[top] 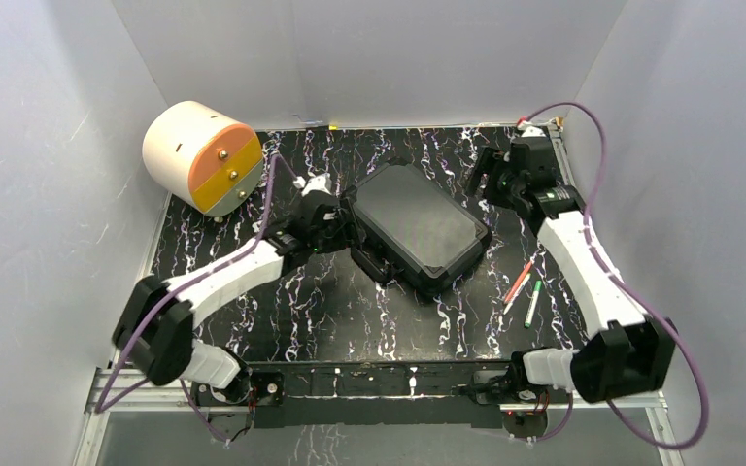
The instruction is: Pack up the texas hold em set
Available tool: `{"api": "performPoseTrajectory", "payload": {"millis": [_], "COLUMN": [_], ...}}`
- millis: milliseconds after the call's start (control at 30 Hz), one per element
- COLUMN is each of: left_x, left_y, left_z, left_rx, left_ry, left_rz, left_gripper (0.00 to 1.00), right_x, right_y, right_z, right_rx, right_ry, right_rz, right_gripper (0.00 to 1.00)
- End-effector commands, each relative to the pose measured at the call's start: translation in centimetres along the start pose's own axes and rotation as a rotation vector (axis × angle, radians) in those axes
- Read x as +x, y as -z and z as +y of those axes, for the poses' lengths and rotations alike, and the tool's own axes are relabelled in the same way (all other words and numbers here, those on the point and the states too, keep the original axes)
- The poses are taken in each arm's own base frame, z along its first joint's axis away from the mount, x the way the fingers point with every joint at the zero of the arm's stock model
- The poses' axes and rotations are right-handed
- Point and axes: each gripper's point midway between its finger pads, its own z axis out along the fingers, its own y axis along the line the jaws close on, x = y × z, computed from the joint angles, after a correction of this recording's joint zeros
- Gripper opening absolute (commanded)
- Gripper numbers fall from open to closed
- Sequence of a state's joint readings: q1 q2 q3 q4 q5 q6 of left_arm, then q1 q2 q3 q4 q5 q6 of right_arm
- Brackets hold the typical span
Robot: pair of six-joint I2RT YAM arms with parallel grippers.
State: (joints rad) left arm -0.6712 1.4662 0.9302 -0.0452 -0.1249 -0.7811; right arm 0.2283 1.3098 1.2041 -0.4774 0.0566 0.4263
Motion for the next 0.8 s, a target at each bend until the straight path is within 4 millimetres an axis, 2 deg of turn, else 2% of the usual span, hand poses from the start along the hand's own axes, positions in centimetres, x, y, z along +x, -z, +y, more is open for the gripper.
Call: {"api": "performPoseTrajectory", "payload": {"millis": [0, 33, 100, 267, 433, 533, 600, 767], "left_x": [-2.9, -3.9, -5.2, -9.0, -13.1, -14.7, -15.2, -15.5], "left_y": [6.3, 7.8, 10.8, 18.7, 27.2, 31.1, 33.0, 35.5], "left_z": [3.4, 4.1, 4.8, 5.5, 4.7, 4.8, 5.0, 6.1], "left_rx": [-0.150, -0.183, -0.216, -0.243, -0.211, -0.219, -0.224, -0.251], "left_ry": [-0.139, -0.164, -0.214, -0.280, -0.329, -0.332, -0.332, -0.323], "left_rz": [-0.106, -0.140, -0.183, -0.334, -0.499, -0.565, -0.594, -0.630], "left_gripper": [0.73, 0.87, 0.98, 0.98, 0.98, 0.98, 0.98, 0.98], "right_x": [0.5, 0.5, 0.3, -1.1, -2.2, -2.4, -2.4, -2.7], "right_y": [5.1, 6.2, 9.0, 16.2, 22.7, 25.1, 26.1, 27.6], "right_z": [-2.5, -2.7, -3.3, -4.2, -4.9, -5.3, -5.4, -5.5], "right_rx": [0.117, 0.124, 0.136, 0.130, 0.116, 0.127, 0.126, 0.119], "right_ry": [-0.048, -0.049, -0.053, -0.074, -0.113, -0.128, -0.137, -0.160], "right_rz": [-0.040, -0.059, -0.119, -0.324, -0.501, -0.541, -0.555, -0.594], "right_gripper": [0.86, 0.86, 0.86, 0.89, 0.89, 0.89, 0.89, 0.89]}}
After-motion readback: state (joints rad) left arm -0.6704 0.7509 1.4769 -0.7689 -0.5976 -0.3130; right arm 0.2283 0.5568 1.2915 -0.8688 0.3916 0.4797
